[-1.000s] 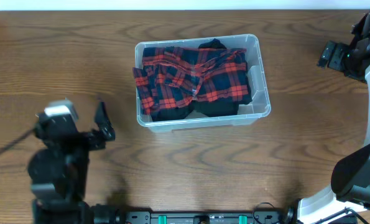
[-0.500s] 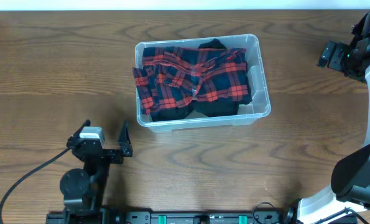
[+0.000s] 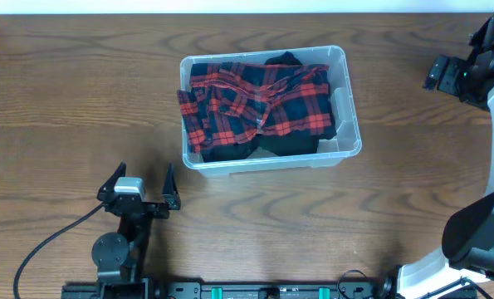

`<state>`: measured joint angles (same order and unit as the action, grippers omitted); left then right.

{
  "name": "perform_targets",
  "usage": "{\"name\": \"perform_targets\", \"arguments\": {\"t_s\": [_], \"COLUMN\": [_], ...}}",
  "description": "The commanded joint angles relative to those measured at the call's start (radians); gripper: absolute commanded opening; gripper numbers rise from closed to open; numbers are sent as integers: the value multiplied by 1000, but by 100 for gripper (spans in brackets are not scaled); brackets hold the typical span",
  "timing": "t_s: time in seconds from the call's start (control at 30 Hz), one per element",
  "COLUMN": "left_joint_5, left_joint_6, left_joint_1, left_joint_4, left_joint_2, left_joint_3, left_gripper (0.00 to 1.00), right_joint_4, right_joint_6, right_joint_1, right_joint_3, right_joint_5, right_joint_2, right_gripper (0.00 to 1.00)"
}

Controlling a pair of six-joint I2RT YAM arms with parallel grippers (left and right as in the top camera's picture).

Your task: Pack container

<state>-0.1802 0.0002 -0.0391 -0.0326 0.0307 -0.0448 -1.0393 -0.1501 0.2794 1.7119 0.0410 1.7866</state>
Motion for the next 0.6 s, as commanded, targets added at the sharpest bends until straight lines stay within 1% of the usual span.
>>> {"name": "perform_targets", "arguments": {"t_s": [0.0,0.2,0.33,0.57], "left_joint_5": [12,12,16,15], "left_joint_6": [3,3,3,3], "left_joint_1": [-6,-6,-5,-6], "left_joint_4": [-7,26,93,88], "left_joint_2": [-27,-29,-29,-27], "left_joint_3": [32,41,41,41], "left_gripper": [98,98,98,98], "right_joint_4": [-1,-1,-1,-1], "right_joint_6": [-14,-14,-14,-14], "right_joint_1": [3,3,3,3], "right_joint_3": [1,1,1,1], "right_joint_5": [4,4,4,4], "right_joint_2": [4,4,4,4], "right_gripper": [99,99,99,99]}}
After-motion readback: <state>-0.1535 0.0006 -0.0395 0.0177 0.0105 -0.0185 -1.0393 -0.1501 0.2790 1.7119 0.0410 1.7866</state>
